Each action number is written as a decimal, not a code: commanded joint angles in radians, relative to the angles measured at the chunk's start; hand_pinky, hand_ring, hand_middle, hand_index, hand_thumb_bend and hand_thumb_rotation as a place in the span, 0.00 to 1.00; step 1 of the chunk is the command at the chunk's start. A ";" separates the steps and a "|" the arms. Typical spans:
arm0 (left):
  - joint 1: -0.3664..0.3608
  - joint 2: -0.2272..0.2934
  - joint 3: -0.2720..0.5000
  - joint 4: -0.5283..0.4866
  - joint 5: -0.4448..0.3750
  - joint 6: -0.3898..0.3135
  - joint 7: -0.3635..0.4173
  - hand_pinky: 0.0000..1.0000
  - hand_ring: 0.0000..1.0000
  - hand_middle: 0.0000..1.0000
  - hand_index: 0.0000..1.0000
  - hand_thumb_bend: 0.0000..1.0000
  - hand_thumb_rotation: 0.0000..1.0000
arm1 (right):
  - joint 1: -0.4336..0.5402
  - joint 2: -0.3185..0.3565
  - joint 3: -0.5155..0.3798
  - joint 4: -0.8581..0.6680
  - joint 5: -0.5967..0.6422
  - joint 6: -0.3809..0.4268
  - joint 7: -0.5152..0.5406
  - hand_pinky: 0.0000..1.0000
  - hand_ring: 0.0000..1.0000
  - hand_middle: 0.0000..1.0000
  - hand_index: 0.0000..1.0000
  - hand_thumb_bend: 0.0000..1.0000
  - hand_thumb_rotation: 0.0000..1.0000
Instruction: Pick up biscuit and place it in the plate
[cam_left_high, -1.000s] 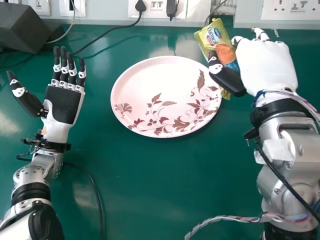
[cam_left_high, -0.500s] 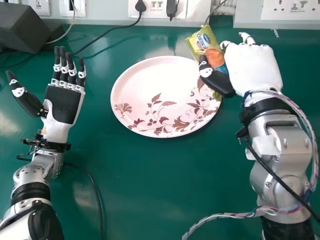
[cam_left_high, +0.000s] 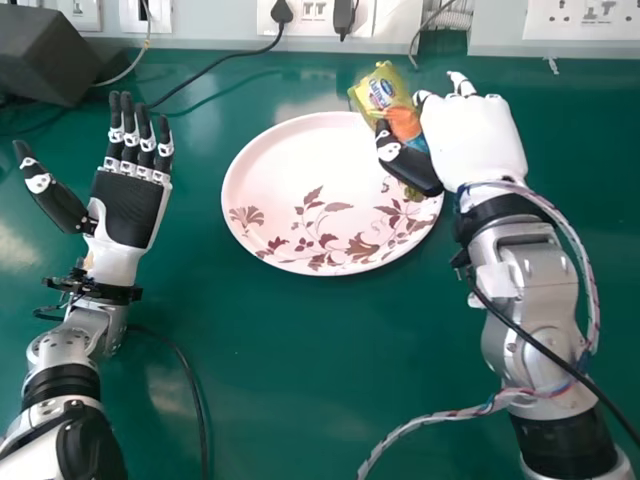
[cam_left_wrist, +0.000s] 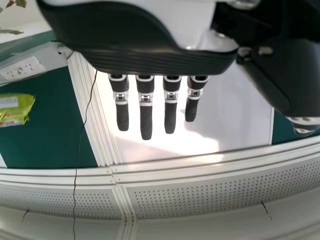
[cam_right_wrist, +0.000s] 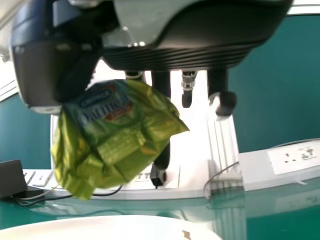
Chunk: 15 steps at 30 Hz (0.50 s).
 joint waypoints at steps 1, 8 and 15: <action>0.087 -0.038 -0.006 0.053 0.036 -0.009 0.004 0.78 0.79 0.88 0.96 1.00 0.72 | -0.031 -0.012 0.017 0.022 0.019 -0.002 -0.032 0.00 0.00 0.11 0.49 0.50 0.05; 0.092 -0.041 -0.005 0.044 0.032 -0.011 -0.006 0.83 0.81 0.88 0.96 0.99 0.73 | -0.039 -0.026 0.040 0.059 0.079 -0.006 -0.081 0.00 0.00 0.10 0.49 0.50 0.05; 0.092 -0.038 -0.007 0.034 0.035 -0.009 0.013 0.84 0.78 0.88 0.97 0.98 0.72 | -0.053 -0.034 0.064 0.113 0.115 -0.002 -0.130 0.00 0.00 0.11 0.49 0.50 0.05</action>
